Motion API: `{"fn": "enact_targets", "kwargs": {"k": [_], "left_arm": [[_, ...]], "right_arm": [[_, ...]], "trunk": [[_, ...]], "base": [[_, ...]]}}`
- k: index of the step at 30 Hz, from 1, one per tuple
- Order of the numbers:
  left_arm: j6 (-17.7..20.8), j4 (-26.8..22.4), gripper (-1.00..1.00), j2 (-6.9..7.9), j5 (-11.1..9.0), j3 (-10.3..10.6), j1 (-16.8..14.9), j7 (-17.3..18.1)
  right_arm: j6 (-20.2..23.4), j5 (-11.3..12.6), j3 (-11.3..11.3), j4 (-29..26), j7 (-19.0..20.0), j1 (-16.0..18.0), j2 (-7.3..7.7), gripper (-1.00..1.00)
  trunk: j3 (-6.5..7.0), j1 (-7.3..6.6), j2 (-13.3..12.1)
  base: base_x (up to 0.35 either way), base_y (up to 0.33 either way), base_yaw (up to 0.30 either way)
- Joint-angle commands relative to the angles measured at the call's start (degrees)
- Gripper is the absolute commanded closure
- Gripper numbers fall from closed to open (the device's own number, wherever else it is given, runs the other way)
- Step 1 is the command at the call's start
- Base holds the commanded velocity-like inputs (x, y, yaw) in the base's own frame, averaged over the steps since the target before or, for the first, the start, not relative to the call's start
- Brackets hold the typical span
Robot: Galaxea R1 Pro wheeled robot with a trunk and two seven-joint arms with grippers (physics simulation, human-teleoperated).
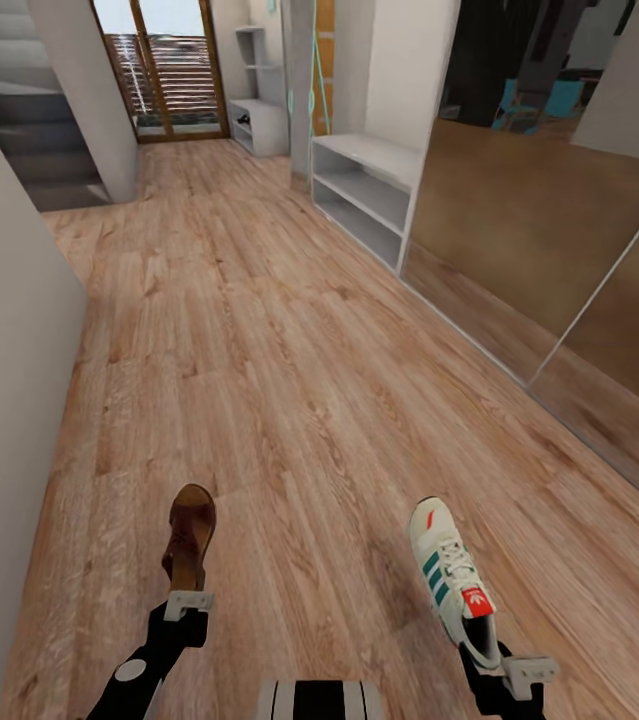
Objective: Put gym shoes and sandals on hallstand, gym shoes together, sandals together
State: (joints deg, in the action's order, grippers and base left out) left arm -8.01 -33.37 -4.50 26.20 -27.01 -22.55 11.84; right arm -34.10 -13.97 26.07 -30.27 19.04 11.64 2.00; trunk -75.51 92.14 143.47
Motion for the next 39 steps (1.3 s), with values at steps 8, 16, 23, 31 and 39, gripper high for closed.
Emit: {"fn": "enact_targets", "kwargs": {"k": [8, 16, 23, 31, 39], "left_arm": [[-0.2, 0.0, 1.0, -0.08, 0.8, -0.5, 0.0, 0.4], [-0.3, 0.0, 1.0, -0.07, 0.0, -0.5, 0.0, 0.5], [-0.3, -0.2, 1.0, 0.12, -3.1, -0.4, 0.3, 0.6], [-0.3, -0.8, 1.0, 0.1, -3.4, -0.3, 0.8, 0.6], [-0.3, -0.9, 1.0, 0.16, -3.4, -0.3, 0.8, 0.6]], "right_arm": [[-1.9, -0.4, 0.5, 0.9, -5.1, 0.1, -0.05, 1.0], [-2.0, -0.4, 0.4, 1.0, -5.7, 0.1, -0.21, 1.0], [-2.0, -0.4, 0.4, 1.0, -5.8, 0.1, -0.27, 1.0], [-2.0, -0.4, 0.4, 0.9, -5.8, 0.1, -0.24, 1.0], [-2.0, -0.4, 0.4, 1.0, -5.8, 0.1, -0.24, 1.0]], "trunk": [[2.46, -0.21, -0.1], [3.41, -0.24, -0.1], [3.81, -0.24, -0.1], [4.5, -0.32, -0.1], [6.18, -0.91, -1.0]], "base": [[0.0, 0.0, -0.086], [0.0, 0.0, -0.095], [0.0, 0.0, -0.068], [0.0, 0.0, -0.003], [0.0, 0.0, 0.0]]}}
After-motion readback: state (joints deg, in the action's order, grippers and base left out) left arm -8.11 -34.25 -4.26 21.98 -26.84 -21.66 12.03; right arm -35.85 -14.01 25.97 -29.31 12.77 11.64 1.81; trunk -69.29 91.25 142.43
